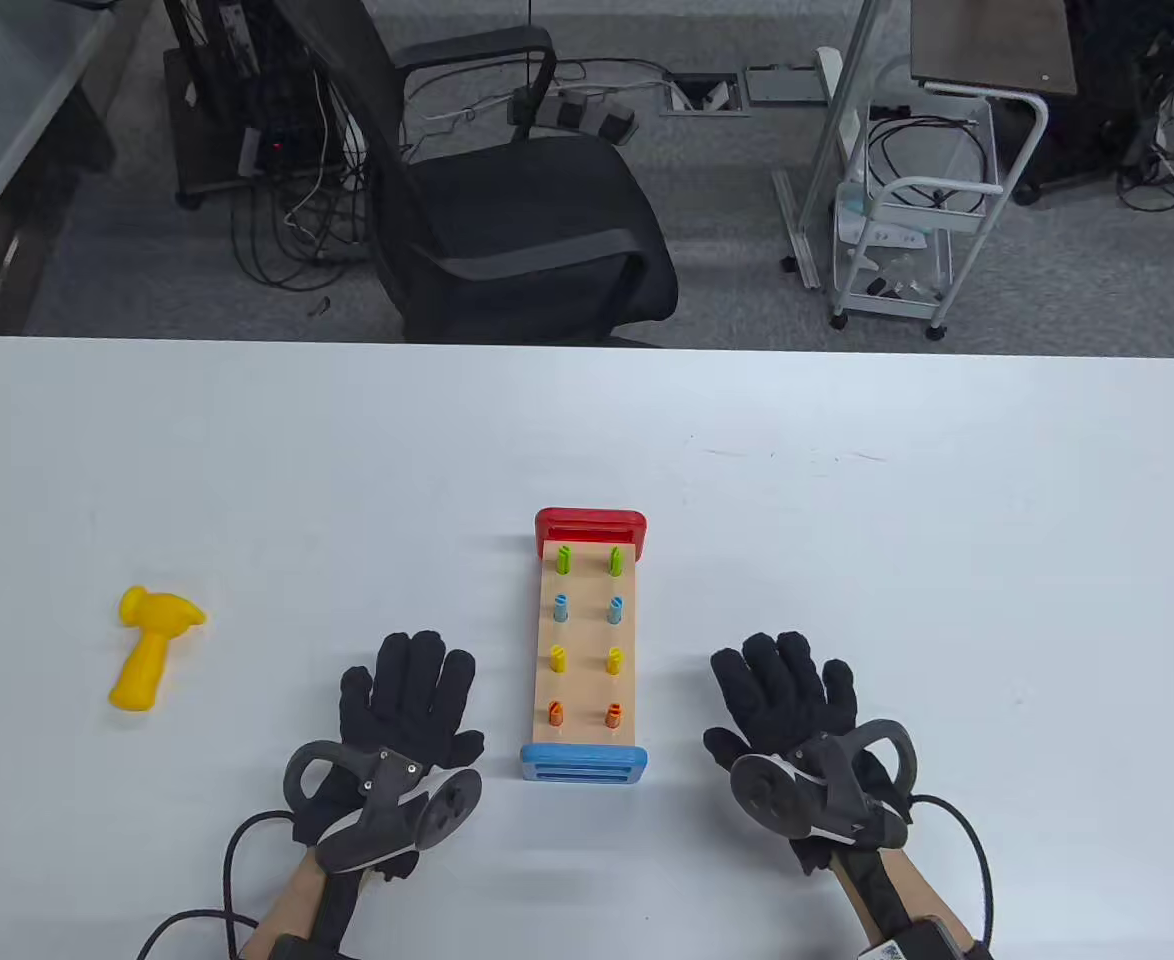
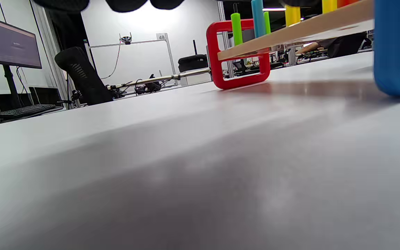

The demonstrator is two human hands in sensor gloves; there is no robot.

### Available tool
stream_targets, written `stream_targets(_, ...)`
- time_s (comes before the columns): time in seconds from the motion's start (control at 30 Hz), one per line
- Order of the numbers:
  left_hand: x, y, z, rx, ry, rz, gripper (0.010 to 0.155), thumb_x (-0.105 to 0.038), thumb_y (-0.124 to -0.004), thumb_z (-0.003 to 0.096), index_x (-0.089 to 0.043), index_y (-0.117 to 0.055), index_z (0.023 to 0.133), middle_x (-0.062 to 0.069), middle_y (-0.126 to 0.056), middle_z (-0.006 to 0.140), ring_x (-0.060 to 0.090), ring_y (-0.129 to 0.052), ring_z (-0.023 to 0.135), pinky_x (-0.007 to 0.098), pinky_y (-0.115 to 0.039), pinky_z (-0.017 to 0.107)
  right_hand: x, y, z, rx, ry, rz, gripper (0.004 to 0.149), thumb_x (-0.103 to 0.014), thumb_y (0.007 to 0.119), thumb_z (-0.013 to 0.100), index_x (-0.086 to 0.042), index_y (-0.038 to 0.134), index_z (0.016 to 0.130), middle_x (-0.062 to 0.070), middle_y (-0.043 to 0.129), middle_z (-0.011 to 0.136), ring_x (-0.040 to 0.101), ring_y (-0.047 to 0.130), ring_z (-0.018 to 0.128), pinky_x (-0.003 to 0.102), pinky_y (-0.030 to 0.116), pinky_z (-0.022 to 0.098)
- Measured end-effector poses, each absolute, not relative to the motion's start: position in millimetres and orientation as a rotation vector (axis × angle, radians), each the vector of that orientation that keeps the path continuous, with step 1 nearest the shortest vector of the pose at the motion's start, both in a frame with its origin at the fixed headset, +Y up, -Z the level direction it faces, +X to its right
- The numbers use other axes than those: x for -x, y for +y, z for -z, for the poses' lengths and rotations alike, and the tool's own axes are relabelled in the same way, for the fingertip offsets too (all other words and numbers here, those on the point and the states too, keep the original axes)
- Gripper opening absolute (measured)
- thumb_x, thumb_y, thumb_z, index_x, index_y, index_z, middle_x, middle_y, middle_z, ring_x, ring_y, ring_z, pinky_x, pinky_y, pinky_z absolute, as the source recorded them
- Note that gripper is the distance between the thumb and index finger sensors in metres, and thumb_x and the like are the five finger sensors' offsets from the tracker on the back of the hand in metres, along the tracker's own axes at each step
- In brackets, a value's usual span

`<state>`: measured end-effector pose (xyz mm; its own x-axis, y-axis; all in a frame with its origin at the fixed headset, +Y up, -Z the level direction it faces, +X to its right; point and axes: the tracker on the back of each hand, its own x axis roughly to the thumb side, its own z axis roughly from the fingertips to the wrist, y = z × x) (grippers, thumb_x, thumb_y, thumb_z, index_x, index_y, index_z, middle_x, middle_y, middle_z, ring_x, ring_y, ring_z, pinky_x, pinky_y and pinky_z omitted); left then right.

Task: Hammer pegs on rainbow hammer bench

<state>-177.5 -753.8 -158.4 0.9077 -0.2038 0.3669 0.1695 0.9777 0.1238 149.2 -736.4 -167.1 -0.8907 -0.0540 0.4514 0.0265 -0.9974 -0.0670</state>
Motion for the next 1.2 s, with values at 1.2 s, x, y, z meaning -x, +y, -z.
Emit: stream_targets(1.2, 305.2, -727.2, 224.9, 0.055, 0.211, 0.200, 0.093, -0.057, -0.062, 0.0558, -0.010, -0.019, 0.123, 0.042, -0.030, 0.124, 0.068, -0.048, 0.108, 0.077, -0.058, 0.069, -150.4, -738.2, 168.1, 0.737, 0.055, 3.047, 0.075, -0.045, 0.062, 0.061, -0.001, 0.037, 0.117, 0.036, 0.048, 0.116, 0.061, 0.046, 0.100, 0.081, 0.048, 0.062)
